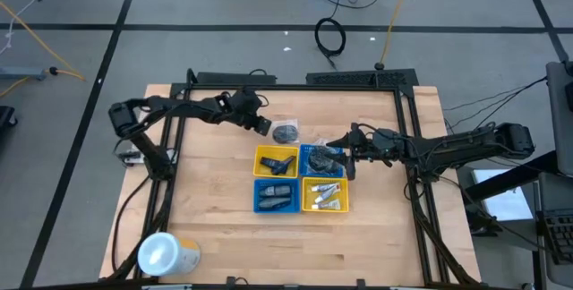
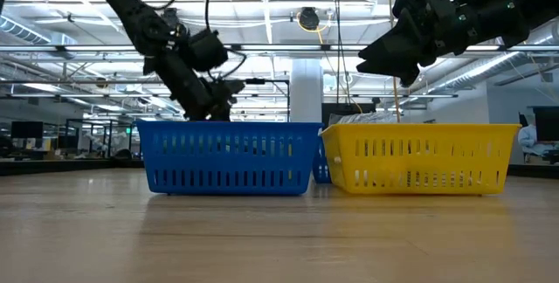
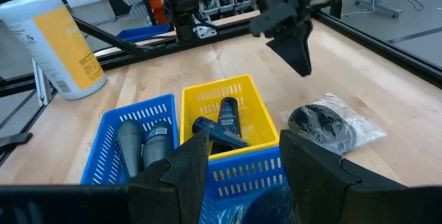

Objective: Pick & Place Travel size toiletries
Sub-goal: Put the black hairbrush into the right blue bin

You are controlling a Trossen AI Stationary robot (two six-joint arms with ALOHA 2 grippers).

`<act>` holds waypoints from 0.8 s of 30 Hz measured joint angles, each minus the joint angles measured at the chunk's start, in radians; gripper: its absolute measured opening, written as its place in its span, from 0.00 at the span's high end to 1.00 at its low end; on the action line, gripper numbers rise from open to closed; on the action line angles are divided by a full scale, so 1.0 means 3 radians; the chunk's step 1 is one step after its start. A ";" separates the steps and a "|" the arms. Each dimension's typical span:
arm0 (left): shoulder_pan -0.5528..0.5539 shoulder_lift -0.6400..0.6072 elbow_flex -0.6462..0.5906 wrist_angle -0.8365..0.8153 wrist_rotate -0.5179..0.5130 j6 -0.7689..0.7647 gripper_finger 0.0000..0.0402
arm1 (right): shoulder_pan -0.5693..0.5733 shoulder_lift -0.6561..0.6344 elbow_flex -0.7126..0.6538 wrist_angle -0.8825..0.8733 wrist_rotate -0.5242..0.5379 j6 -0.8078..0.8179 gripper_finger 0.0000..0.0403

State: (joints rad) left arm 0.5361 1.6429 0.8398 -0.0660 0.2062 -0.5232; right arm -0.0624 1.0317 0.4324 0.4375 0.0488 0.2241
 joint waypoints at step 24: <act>0.0193 0.0492 0.0013 0.0378 0.0281 -0.0521 0.54 | -0.0001 0.0000 0.0000 -0.0005 -0.0003 -0.0001 0.58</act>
State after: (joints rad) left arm 0.5941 1.7905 0.8436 0.0473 0.2905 -0.6795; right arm -0.0628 1.0317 0.4324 0.4358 0.0479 0.2237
